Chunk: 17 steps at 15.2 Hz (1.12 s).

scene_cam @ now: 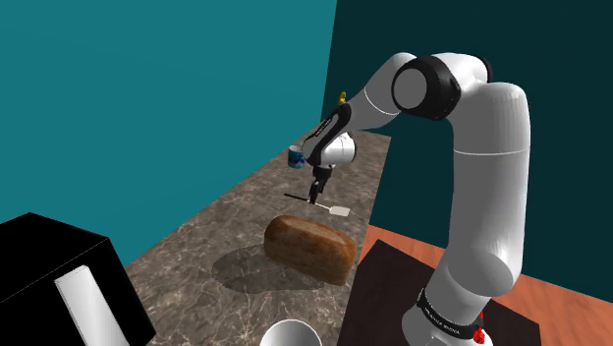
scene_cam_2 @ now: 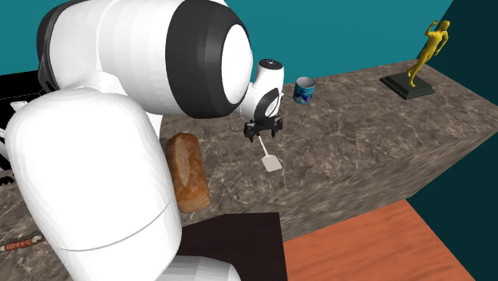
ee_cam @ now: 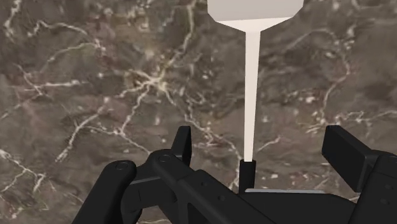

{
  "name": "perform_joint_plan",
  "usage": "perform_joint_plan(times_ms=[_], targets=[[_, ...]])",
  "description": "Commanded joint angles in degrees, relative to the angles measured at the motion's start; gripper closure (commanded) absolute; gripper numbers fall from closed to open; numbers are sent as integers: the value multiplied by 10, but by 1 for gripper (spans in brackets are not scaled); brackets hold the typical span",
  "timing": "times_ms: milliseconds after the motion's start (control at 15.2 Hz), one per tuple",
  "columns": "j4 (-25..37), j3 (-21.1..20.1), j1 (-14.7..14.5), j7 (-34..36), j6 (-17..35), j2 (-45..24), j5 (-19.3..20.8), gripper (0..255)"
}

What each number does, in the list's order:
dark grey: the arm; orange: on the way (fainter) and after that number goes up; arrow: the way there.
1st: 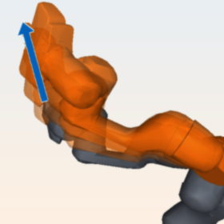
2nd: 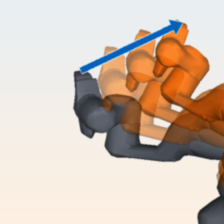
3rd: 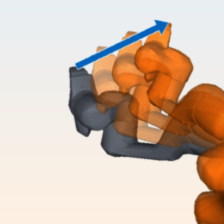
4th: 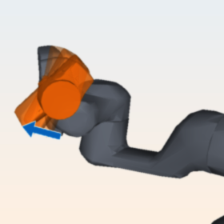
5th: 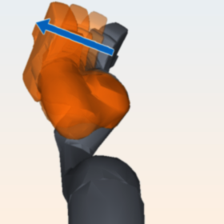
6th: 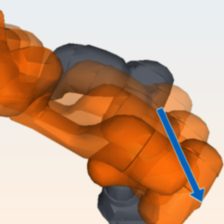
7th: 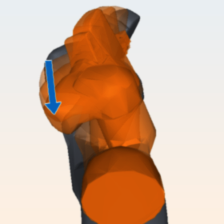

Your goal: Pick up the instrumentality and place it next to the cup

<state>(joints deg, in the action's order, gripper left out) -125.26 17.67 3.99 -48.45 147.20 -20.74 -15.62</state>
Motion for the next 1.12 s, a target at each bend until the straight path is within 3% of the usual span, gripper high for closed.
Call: perform_joint_plan(times_ms=[0, 660, 726, 1056], targets=[[4, -6, 3, -5, 10, -15, -9, 0], [6, -10, 6, -9, 19, -26, -15, 0], [6, -10, 6, -9, 19, -26, -15, 255], [6, -10, 6, -9, 19, -26, -15, 255]])
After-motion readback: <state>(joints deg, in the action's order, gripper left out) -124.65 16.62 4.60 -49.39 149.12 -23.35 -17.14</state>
